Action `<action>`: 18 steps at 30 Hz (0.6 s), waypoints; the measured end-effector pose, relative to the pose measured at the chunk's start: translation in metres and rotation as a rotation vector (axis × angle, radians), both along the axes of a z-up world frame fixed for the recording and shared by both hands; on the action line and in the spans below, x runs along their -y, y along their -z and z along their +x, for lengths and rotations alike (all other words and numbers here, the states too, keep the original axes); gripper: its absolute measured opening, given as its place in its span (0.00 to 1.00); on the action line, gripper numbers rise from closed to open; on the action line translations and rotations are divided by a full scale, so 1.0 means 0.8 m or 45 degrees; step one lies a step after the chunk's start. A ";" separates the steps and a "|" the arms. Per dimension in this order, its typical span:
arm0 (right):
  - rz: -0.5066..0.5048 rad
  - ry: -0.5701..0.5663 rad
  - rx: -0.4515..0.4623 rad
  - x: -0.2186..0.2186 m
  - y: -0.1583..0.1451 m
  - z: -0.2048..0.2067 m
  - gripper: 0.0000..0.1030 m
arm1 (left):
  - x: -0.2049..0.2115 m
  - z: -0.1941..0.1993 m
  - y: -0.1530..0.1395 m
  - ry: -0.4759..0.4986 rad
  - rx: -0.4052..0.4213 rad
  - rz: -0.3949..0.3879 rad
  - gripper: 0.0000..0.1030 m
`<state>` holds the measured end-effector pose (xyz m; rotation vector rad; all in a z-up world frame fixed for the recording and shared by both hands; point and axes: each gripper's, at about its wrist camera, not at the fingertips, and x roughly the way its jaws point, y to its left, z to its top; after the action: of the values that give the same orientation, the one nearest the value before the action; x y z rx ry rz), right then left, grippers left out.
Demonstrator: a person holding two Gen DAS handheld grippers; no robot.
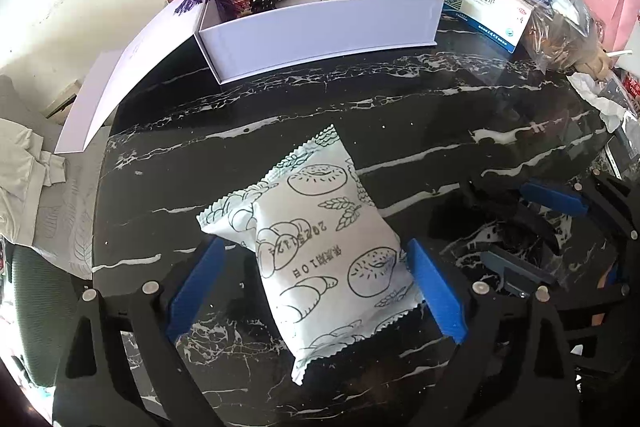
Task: Organize objects
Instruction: 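Lift bread packet with left tool while right tool lifts black cloth item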
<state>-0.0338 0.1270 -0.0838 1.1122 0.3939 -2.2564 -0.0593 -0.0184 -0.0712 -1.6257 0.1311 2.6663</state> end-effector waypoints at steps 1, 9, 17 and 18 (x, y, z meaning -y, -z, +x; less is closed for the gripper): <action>0.000 0.004 -0.002 0.000 0.000 -0.001 0.58 | -0.001 -0.001 0.000 0.002 -0.004 -0.010 0.89; -0.012 0.001 -0.014 -0.003 0.002 0.001 0.58 | 0.000 -0.011 0.019 -0.013 0.035 -0.016 0.95; -0.013 -0.003 -0.016 -0.003 0.001 -0.002 0.60 | 0.012 -0.009 0.026 -0.031 0.003 0.072 0.95; -0.011 -0.003 -0.016 -0.003 0.001 -0.002 0.60 | 0.014 -0.009 0.028 -0.034 0.003 0.087 0.95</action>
<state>-0.0354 0.1298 -0.0844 1.0934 0.3896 -2.2618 -0.0661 -0.0299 -0.0937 -1.6218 0.0177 2.6565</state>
